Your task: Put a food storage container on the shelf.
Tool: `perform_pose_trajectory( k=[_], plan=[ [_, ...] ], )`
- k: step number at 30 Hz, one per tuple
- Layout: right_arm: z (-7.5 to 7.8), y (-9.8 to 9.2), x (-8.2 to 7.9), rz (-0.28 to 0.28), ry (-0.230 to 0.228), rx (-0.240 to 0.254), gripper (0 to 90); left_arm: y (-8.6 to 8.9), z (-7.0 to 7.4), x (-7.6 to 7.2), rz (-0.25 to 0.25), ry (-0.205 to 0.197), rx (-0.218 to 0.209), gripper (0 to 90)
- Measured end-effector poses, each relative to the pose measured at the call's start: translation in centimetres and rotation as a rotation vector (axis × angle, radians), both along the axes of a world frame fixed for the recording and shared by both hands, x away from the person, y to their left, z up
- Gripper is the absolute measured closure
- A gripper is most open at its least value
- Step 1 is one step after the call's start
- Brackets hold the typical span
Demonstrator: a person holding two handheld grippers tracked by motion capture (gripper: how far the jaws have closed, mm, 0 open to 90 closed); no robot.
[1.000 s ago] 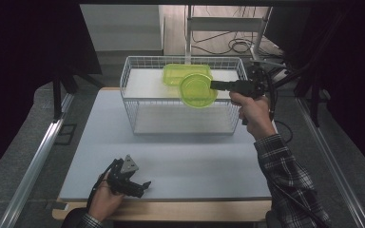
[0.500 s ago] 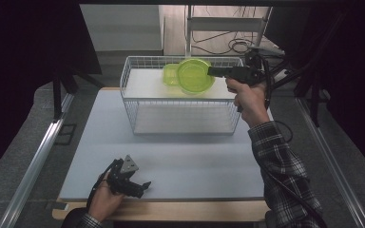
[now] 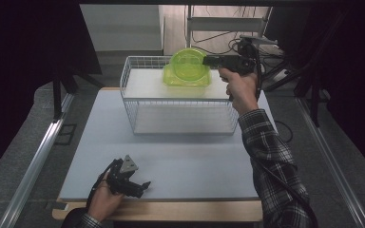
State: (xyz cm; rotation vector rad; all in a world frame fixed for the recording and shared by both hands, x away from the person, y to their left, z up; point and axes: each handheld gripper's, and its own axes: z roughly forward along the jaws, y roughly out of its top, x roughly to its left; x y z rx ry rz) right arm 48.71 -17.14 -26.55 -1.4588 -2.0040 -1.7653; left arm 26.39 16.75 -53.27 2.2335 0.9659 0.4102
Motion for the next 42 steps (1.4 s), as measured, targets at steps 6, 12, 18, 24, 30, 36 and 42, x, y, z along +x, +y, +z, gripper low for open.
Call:
perform_pose_trajectory(
  k=[6,12,18,24,30,36,42],
  plan=[
    [-0.1,0.8,0.9,-0.028,0.009,-0.015,81.0,0.0,0.0,0.0,0.000,0.003,-0.002,1.5],
    [-0.2,1.2,1.3,-0.050,0.011,-0.047,80.7,0.0,0.0,0.0,-0.002,0.002,0.002,1.6],
    [0.1,1.8,1.2,-0.088,-0.015,-0.118,76.9,0.0,-0.1,0.0,-0.001,0.005,0.003,1.5],
    [-0.3,2.1,1.5,-0.119,-0.014,-0.146,72.8,0.0,-0.1,0.0,-0.003,0.004,0.007,1.6],
    [-0.4,2.1,1.7,-0.130,-0.017,-0.154,66.1,0.0,-0.1,0.0,-0.006,0.005,0.010,1.6],
    [0.0,1.7,1.4,-0.117,-0.049,-0.152,55.5,-0.1,-0.1,0.0,-0.005,0.005,0.006,1.5],
    [0.0,1.2,0.8,-0.085,-0.070,-0.167,47.6,-0.1,-0.1,0.0,-0.005,0.003,0.006,1.5]
  ],
)
